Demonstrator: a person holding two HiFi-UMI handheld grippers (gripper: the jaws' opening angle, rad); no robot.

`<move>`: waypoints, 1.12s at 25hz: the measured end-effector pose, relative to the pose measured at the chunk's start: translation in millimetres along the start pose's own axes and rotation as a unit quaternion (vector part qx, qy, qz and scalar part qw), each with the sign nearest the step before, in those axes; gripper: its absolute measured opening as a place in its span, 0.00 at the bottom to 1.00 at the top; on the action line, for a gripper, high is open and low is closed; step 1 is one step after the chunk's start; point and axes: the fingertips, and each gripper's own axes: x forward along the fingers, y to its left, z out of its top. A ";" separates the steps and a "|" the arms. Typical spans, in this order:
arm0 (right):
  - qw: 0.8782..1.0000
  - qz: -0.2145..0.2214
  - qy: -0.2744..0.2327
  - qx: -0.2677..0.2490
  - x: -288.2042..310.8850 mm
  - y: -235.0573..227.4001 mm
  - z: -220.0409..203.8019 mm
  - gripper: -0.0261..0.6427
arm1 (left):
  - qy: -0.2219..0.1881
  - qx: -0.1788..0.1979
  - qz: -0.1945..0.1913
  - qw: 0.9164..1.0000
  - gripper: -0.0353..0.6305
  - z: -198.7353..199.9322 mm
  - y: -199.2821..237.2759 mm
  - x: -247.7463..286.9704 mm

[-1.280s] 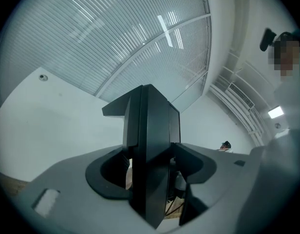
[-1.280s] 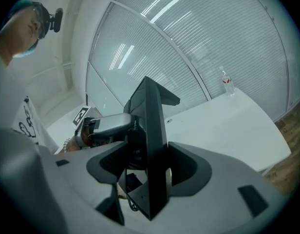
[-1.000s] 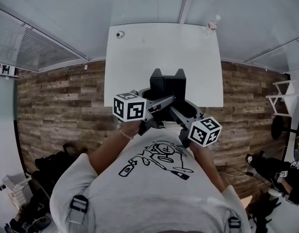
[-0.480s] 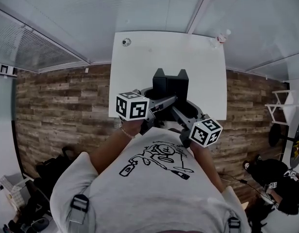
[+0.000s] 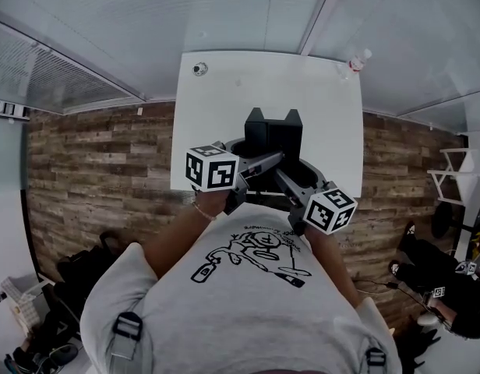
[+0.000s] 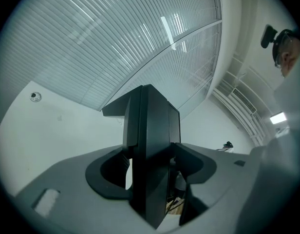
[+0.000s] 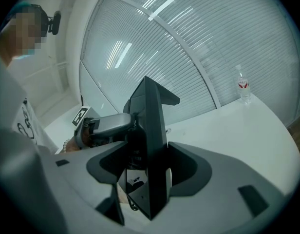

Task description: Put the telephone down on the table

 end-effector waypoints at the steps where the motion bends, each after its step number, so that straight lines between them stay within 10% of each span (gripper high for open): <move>1: 1.000 0.001 0.002 0.000 -1.3 -4.3 2.5 0.40 | -0.001 -0.003 0.001 1.000 0.50 1.4 -0.1 4.8; 28: 0.999 -0.009 0.030 0.034 -4.4 -71.5 -1.4 0.40 | 0.030 -0.043 0.009 0.999 0.50 -8.8 26.3 69.5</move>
